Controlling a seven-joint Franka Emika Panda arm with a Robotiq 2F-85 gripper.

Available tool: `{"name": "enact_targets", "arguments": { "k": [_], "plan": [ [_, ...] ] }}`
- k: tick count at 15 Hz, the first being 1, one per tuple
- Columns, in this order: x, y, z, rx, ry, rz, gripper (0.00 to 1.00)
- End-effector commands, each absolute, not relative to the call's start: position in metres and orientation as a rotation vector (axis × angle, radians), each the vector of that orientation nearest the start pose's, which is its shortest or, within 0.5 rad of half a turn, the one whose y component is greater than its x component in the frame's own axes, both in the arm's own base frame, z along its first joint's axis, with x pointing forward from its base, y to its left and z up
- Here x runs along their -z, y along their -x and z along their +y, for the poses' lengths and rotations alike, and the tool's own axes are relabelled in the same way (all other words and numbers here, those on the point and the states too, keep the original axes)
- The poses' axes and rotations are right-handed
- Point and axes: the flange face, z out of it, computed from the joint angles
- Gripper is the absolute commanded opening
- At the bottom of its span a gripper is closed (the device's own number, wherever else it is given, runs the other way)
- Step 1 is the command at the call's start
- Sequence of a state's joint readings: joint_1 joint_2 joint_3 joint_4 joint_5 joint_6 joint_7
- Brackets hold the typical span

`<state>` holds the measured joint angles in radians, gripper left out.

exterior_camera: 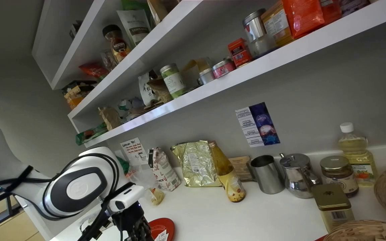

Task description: Put the cup on the plate

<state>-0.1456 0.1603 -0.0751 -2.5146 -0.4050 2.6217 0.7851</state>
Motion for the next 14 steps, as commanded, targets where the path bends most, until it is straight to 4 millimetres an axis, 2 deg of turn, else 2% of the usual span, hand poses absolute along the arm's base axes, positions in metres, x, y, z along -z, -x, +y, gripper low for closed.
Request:
{"name": "enact_targets", "arguments": {
  "k": [1,8,14],
  "plan": [
    [-0.198,-0.46,-0.092,-0.032,3.154,1.076,1.0],
    [-0.178,-0.457,-0.079,-0.141,3.101,1.096,1.0],
    [-0.168,-0.456,-0.084,-0.201,3.081,1.091,1.0]
  ]
}}
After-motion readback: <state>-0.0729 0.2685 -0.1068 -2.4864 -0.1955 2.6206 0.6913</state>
